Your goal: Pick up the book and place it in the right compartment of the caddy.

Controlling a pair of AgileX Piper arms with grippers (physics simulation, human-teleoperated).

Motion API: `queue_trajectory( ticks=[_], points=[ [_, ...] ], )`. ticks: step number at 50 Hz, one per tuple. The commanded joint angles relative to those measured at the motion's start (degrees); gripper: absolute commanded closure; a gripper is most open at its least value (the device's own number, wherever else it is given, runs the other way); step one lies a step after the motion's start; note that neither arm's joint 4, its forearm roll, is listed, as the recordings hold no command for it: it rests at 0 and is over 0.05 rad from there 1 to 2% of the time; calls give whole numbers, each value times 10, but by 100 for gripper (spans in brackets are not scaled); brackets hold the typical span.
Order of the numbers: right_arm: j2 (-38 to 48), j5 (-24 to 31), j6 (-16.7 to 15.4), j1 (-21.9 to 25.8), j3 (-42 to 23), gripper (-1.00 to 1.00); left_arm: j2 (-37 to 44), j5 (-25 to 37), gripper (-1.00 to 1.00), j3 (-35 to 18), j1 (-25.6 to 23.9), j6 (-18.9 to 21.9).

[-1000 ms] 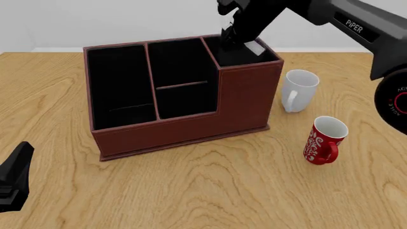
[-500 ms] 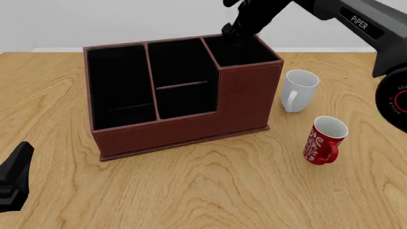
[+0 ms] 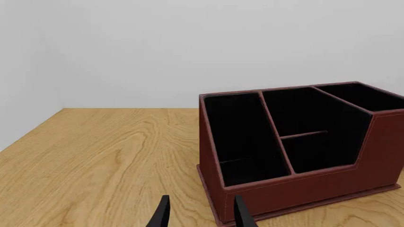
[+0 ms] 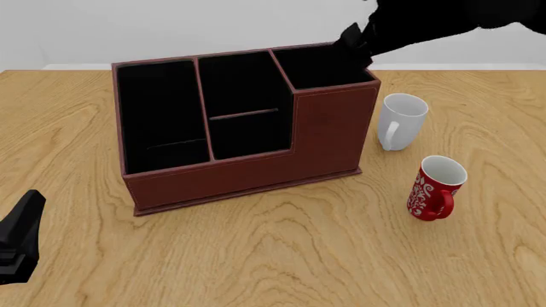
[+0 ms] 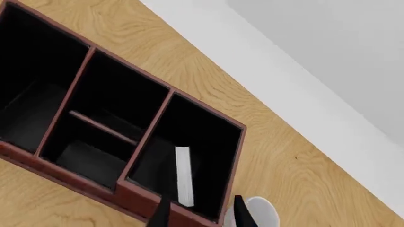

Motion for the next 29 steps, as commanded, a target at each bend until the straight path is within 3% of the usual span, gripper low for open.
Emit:
queue_trajectory(
  ticks=[1, 3, 5, 7, 9, 11, 12, 18, 20, 23, 26, 29],
  points=[
    [-164, -81, 18, -4, 176, -100, 0, 0, -100, 0, 0, 0],
    [-190, -81, -7, -8, 198, -100, 0, 0, -100, 0, 0, 0],
    [-214, -76, 0, -3, 209, -100, 0, 0, -100, 0, 0, 0],
    [-241, -89, -21, -11, 234, -100, 0, 0, -100, 0, 0, 0],
    [-256, -92, -19, -9, 251, -100, 0, 0, -100, 0, 0, 0],
    [-270, -112, -42, -14, 290, -100, 0, 0, -100, 0, 0, 0],
    [-273, -131, -71, -27, 318, -100, 0, 0, -100, 0, 0, 0],
    [-324, -152, -46, -10, 363, -100, 0, 0, -100, 0, 0, 0],
    [-337, -159, -56, 1, 378, -100, 0, 0, -100, 0, 0, 0],
    [-362, -155, -24, 17, 383, -100, 0, 0, -100, 0, 0, 0],
    [-385, -192, -54, 6, 421, -100, 0, 0, -100, 0, 0, 0],
    [-399, -198, -13, 1, 423, -100, 0, 0, -100, 0, 0, 0]
  ],
)
